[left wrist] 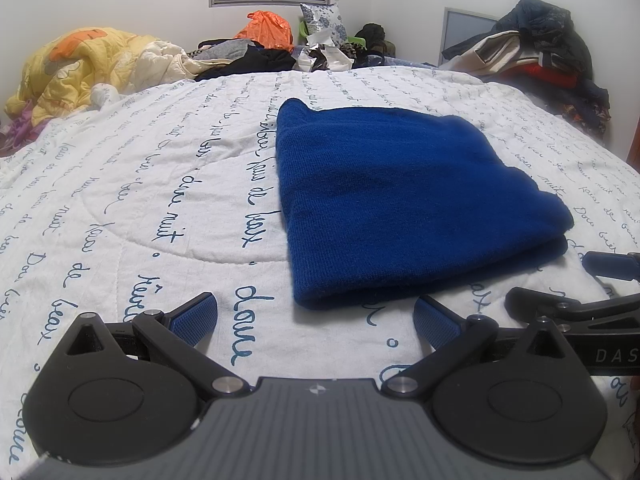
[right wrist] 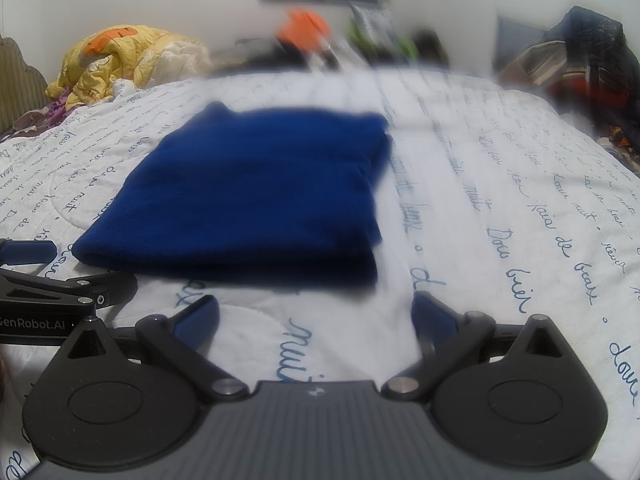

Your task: Fold small clothes

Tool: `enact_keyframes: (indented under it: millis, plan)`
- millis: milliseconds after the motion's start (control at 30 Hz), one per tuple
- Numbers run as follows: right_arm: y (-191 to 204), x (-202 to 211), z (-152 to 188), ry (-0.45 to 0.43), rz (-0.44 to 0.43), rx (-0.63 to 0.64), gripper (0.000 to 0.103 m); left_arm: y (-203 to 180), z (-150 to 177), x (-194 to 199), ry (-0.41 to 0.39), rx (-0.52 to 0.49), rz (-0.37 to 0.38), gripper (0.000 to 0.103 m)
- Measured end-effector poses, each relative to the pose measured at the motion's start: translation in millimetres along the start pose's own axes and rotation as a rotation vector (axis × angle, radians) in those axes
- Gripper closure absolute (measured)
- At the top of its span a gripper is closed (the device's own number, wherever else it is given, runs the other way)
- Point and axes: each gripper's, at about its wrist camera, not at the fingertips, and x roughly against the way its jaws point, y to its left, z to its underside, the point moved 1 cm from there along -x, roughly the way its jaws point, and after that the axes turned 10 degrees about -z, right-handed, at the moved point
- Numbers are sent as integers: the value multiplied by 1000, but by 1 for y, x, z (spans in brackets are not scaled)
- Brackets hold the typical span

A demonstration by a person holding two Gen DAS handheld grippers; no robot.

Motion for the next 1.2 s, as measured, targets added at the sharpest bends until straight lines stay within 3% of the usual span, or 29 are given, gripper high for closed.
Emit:
enact_keyframes:
  millis: [1200]
  plan:
    - [0,0,0,0,0,-1,0,0,-1,1,17,14,-16,0]
